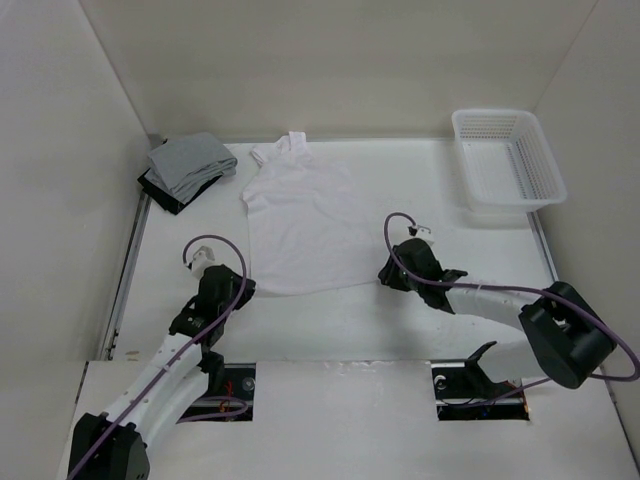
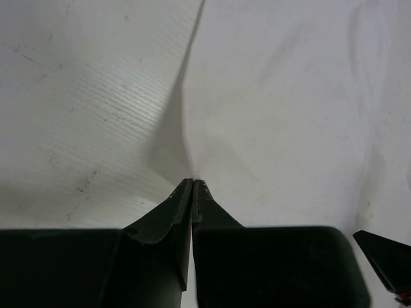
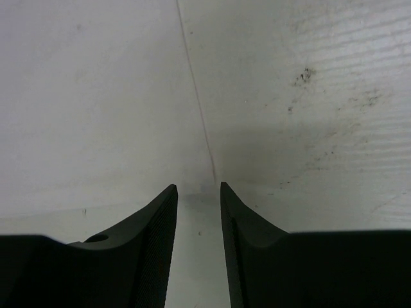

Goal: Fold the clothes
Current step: Flatten the tank top out

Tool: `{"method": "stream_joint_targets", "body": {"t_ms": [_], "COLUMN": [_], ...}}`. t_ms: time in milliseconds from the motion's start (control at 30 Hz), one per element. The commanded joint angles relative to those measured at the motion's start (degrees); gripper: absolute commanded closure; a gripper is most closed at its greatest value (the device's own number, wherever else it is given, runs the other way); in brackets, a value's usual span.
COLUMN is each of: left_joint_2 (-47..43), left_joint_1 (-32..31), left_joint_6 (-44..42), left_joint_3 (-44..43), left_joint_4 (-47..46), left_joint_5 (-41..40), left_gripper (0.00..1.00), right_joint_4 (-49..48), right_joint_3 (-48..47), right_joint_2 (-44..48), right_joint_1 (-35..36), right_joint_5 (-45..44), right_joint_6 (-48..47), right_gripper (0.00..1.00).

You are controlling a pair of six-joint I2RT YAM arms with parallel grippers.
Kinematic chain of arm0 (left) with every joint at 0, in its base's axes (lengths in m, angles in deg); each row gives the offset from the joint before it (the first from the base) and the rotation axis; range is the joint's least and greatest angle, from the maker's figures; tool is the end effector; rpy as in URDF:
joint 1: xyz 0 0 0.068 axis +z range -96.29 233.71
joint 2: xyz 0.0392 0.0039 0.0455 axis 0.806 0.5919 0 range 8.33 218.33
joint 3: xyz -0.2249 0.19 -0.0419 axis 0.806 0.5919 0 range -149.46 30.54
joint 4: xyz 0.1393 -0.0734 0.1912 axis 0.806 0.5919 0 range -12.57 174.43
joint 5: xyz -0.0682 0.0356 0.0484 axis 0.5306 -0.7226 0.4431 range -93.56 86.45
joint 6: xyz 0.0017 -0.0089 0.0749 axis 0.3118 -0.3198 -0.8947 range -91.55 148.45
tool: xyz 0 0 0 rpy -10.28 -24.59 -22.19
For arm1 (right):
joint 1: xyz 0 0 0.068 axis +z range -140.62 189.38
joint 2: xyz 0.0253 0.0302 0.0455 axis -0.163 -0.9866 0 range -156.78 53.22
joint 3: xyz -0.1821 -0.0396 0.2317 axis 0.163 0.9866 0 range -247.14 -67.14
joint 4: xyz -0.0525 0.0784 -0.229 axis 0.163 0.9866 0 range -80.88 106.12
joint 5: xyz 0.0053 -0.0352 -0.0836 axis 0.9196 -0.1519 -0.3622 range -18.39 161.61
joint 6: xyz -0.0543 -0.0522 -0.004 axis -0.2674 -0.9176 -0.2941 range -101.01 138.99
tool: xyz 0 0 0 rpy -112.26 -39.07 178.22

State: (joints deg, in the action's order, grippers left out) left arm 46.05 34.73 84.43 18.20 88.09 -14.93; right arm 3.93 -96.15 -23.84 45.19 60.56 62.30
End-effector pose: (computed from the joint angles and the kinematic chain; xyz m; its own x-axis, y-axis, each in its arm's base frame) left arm 0.1320 -0.0320 0.1658 -0.4505 -0.7044 -0.5485 -0.3672 0.7062 -0.6054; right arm 0.2129 0.1386 0.1715 -0.7171 0.3128 -0.6228 0.0434 0.9119 0.4080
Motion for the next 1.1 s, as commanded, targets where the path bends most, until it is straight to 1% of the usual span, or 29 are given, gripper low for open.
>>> {"method": "stream_joint_targets", "body": {"t_ms": [0,167,333,467,533,600,667,733,833,900,933,1000,1067], "left_joint_2": [0.3,1.6,1.7,1.4,1.6,1.2,0.3,-1.5,-4.9,-6.7,-7.1,-7.7,-8.0], "left_joint_1": [1.6,3.4,3.8,4.1,4.1,4.1,4.1,4.1,3.2,2.6,2.3,1.9,1.7], "left_joint_6": [-3.0,-3.3,-3.3,-3.4,-3.3,-3.3,-3.4,-3.4,-3.3,-3.5,-3.5,-3.6,-3.7], "left_joint_3": [0.2,0.5,0.4,0.4,0.2,-0.1,-1.1,-3.8,-11.5,-18.0,-20.4,-27.3,-34.3], "left_joint_4": [-5.5,-7.9,-8.2,-8.2,-8.2,-8.0,-7.5,-6.7,-4.5,-3.3,-3.0,-3.1,-3.6], "left_joint_5": [4.3,6.8,7.3,7.3,7.3,7.3,7.5,8.5,8.9,8.2,8.1,7.9,7.2], "left_gripper": [1.00,1.00,1.00,1.00,1.00,1.00,1.00,1.00,1.00,1.00,1.00,1.00,1.00], "right_joint_4": [0.1,-0.3,-1.6,-2.6,-4.2,-7.8,-8.9,-7.7,2.3,9.5,11.8,18.0,22.2], "right_joint_3": [-1.9,-0.9,-1.7,-3.1,-3.2,-2.5,-2.0,-1.6,-5.2,-10.2,-12.8,-21.1,-30.7], "right_joint_2": [-1.1,-1.2,-2.9,-4.7,-4.8,-3.4,0.0,7.4,21.7,30.5,33.0,36.6,37.4], "right_joint_1": [0.7,0.7,0.5,-0.1,-0.4,-0.2,-0.2,1.0,3.1,5.0,5.8,8.0,11.4], "right_joint_5": [-0.3,-1.0,-0.6,0.0,0.2,-0.4,-1.3,-3.7,-6.6,-9.4,-10.5,-13.4,-17.1], "right_joint_6": [2.5,3.9,3.6,3.0,2.8,1.9,1.2,-0.4,-2.8,-5.3,-6.6,-10.1,-13.8], "right_gripper": [0.64,0.67,0.70,0.80,0.88,0.97,1.00,1.00,1.00,1.00,1.00,1.00,1.00]}}
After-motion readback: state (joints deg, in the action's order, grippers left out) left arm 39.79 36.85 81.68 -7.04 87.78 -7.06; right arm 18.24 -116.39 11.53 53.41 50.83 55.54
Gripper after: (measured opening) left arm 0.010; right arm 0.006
